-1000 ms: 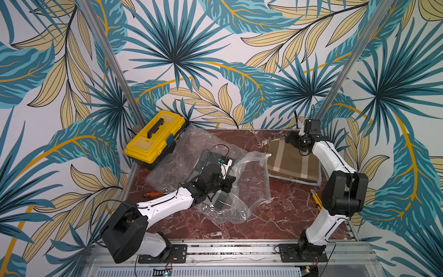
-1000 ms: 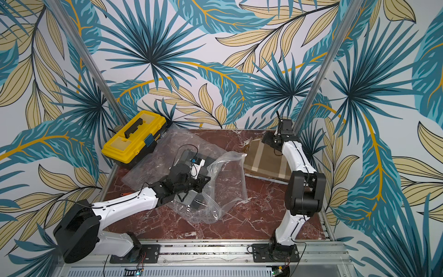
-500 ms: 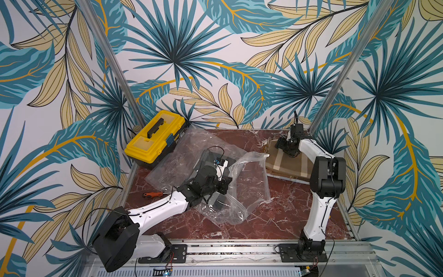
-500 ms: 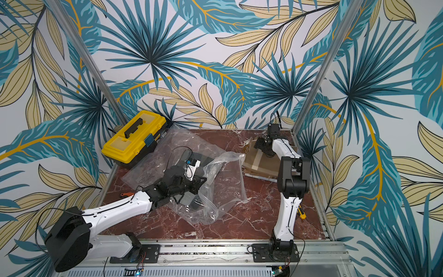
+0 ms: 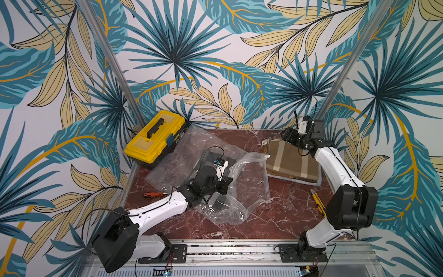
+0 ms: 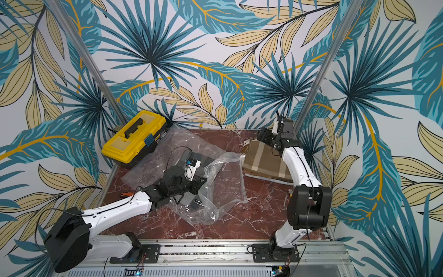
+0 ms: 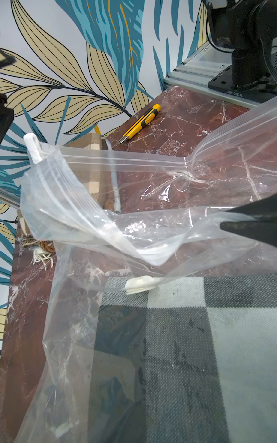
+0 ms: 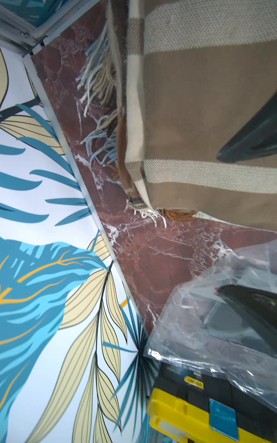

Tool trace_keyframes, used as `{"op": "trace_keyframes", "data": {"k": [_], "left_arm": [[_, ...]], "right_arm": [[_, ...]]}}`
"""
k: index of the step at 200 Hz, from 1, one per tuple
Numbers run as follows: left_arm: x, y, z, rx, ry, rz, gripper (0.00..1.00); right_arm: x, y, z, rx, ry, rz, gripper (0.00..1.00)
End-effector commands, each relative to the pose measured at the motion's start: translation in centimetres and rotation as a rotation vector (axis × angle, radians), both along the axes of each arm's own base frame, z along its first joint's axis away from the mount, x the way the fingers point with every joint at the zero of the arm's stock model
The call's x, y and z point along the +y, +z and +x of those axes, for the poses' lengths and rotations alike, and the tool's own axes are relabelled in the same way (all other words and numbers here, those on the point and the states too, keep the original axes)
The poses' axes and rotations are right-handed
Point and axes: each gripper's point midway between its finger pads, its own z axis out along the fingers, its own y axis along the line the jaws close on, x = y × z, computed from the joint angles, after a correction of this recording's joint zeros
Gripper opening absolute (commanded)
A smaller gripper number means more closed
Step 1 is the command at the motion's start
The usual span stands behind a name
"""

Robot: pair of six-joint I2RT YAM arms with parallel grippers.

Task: Take the blanket out of the vacuum bag
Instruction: Take out the blanket from the vacuum bag.

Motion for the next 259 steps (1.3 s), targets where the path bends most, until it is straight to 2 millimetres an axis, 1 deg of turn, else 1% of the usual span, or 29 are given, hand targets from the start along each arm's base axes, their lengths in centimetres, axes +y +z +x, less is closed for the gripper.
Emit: {"op": "trace_keyframes", "data": {"k": [1, 25, 48, 63, 73, 78, 84, 114, 133, 149, 151, 164, 171, 174, 186, 196, 208, 233, 251, 259], "left_arm": [[0.0, 3.1, 0.1, -0.064, -0.015, -0.024, 0.00], [0.3, 4.8, 0.2, -0.111, -0.006, -0.035, 0.00], [0.5, 6.3, 0.1, -0.147, -0.003, -0.054, 0.00], [0.5, 6.6, 0.0, -0.156, -0.005, -0.069, 0.00], [0.5, 6.8, 0.1, -0.167, -0.004, -0.078, 0.00], [0.5, 6.8, 0.1, -0.171, -0.004, -0.081, 0.00], [0.4, 7.0, 0.1, -0.179, -0.003, -0.085, 0.00], [0.3, 7.3, 0.4, -0.196, 0.004, -0.098, 0.00], [0.1, 7.5, 0.5, -0.202, 0.002, -0.109, 0.00], [0.1, 7.8, 0.5, -0.205, -0.002, -0.110, 0.00], [0.1, 7.8, 0.5, -0.206, -0.003, -0.108, 0.00], [0.2, 8.3, 0.4, -0.216, -0.003, -0.112, 0.00], [0.2, 8.7, 0.3, -0.225, -0.001, -0.116, 0.00], [0.3, 8.9, 0.2, -0.230, 0.001, -0.120, 0.00], [0.5, 9.7, -0.1, -0.246, 0.000, -0.127, 0.00], [0.8, 9.9, -0.2, -0.249, 0.006, -0.120, 0.00], [1.0, 10.1, -0.5, -0.252, 0.007, -0.120, 0.00], [1.3, 11.5, -1.2, -0.275, 0.002, -0.149, 0.00], [1.5, 12.6, -1.7, -0.295, -0.002, -0.170, 0.00], [1.6, 12.7, -1.9, -0.296, -0.002, -0.172, 0.00]], "right_arm": [[1.4, -3.5, -3.0, 0.084, 0.035, 0.063, 0.82], [3.0, -4.0, -6.3, 0.087, 0.064, 0.119, 0.82], [5.5, -4.6, -9.8, 0.087, 0.111, 0.179, 0.82], [7.2, -4.7, -11.8, 0.067, 0.150, 0.216, 0.82], [8.3, -5.3, -13.3, 0.077, 0.173, 0.245, 0.82], [8.9, -4.7, -13.4, 0.045, 0.190, 0.262, 0.82], [9.7, -5.0, -14.1, 0.053, 0.209, 0.279, 0.82], [13.9, -5.1, -17.2, 0.086, 0.317, 0.316, 0.82], [15.9, -4.3, -18.5, 0.073, 0.348, 0.307, 0.82], [17.2, -3.5, -18.9, 0.055, 0.372, 0.297, 0.84], [17.2, -4.0, -19.2, 0.080, 0.369, 0.291, 0.84], [18.0, -5.0, -19.3, 0.111, 0.380, 0.280, 0.84], [18.2, -6.1, -19.4, 0.145, 0.381, 0.274, 0.84], [18.6, -5.9, -19.0, 0.126, 0.387, 0.279, 0.84], [19.6, -6.8, -18.8, 0.143, 0.400, 0.295, 0.84], [20.4, -7.3, -18.7, 0.142, 0.409, 0.288, 0.84], [21.4, -8.4, -18.4, 0.162, 0.419, 0.275, 0.84], [23.3, -11.4, -17.0, 0.203, 0.421, 0.257, 0.84], [24.5, -12.7, -15.6, 0.195, 0.408, 0.259, 0.84], [25.0, -13.4, -15.1, 0.199, 0.400, 0.246, 0.84]]}}
